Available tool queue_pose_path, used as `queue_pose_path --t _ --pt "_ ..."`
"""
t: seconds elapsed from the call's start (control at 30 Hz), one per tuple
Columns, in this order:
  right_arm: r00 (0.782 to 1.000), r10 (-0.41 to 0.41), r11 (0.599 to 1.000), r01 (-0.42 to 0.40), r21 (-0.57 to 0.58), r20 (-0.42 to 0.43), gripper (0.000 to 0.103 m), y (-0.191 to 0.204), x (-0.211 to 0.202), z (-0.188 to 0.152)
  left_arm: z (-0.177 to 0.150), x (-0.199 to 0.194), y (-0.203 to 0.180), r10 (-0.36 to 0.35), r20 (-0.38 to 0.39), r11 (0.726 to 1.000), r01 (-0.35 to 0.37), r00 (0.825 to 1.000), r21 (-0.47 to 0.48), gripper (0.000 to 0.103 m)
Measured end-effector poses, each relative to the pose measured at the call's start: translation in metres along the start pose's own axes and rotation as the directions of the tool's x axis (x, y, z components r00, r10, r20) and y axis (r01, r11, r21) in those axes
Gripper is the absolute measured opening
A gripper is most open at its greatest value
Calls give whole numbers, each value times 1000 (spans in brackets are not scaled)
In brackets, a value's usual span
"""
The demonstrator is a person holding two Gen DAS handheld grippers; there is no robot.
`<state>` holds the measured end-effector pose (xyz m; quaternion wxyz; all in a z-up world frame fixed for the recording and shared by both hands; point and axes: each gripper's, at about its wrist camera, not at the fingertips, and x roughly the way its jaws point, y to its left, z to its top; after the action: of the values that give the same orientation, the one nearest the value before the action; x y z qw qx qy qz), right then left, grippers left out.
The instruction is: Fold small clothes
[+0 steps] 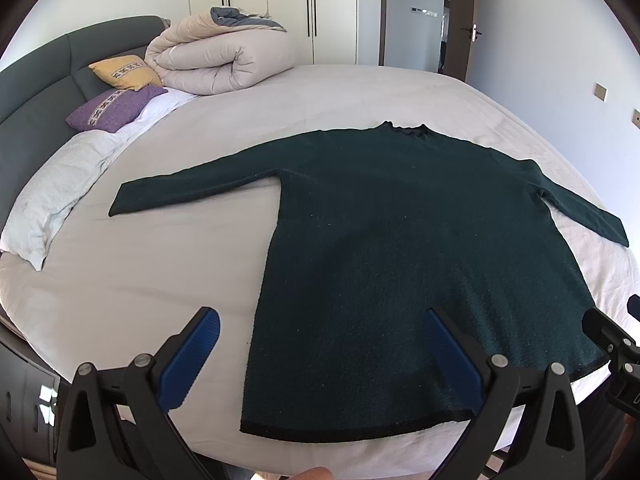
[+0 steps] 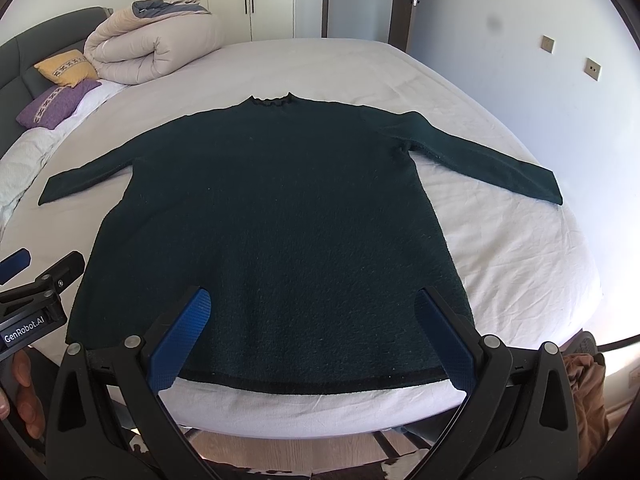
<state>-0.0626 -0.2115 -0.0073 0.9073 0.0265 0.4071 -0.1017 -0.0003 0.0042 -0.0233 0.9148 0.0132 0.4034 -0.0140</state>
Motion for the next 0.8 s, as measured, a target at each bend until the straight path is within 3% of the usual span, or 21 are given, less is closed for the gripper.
queue_pose_path --t 0.53,0.8 --pt "999 5 1000 -6 -24 -54 103 9 26 4 -3 20 14 13 -59 999 -15 998 -31 103" --pt "997 23 999 -25 -32 -77 103 16 49 11 -8 44 54 -66 -121 983 43 990 -180 103"
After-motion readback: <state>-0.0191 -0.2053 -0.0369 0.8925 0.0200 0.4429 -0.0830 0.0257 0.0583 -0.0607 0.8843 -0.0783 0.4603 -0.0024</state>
